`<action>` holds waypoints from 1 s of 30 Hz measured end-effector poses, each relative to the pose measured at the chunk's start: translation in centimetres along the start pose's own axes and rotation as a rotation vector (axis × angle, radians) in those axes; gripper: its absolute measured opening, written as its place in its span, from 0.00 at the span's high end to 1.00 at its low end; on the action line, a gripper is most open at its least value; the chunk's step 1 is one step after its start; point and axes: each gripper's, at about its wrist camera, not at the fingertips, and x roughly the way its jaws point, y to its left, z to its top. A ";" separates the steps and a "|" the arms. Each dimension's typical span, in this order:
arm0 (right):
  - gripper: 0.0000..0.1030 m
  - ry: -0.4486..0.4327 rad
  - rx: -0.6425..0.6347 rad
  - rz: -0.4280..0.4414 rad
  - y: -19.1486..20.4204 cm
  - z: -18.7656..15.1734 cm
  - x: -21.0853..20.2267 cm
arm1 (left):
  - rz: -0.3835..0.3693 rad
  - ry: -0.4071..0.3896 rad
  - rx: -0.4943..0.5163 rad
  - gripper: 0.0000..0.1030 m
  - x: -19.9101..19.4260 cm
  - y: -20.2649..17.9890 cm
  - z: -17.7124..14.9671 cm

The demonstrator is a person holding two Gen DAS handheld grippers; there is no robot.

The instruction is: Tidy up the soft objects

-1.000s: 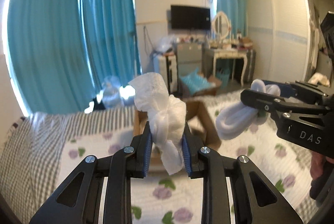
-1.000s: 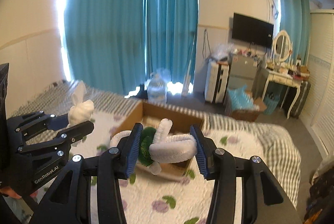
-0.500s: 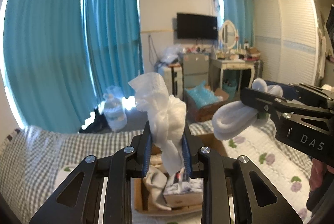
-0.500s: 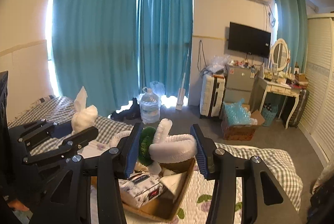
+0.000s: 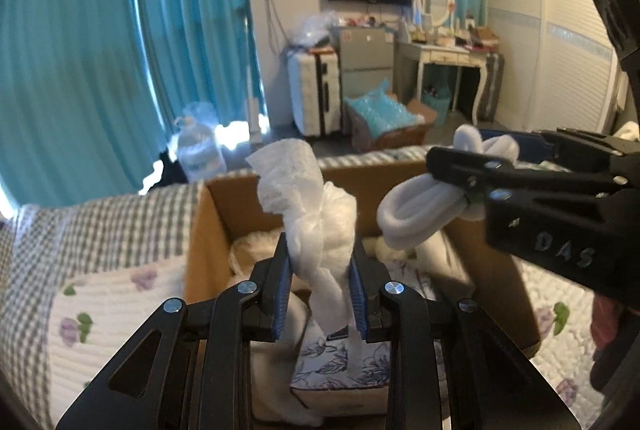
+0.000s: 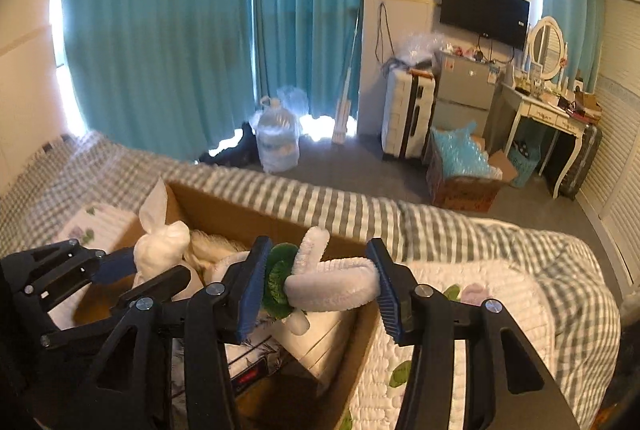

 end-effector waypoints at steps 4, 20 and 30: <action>0.35 0.000 0.004 -0.028 0.2 -0.9 1.0 | -0.005 0.010 -0.023 0.67 0.1 0.2 -0.6; 0.21 -0.236 0.032 -0.100 0.2 4.5 -16.5 | 0.121 -0.263 0.016 0.30 -15.1 -0.1 3.5; 0.00 -0.478 -0.002 -0.087 3.8 4.0 -33.3 | 0.185 -0.550 0.043 0.04 -30.7 0.2 2.5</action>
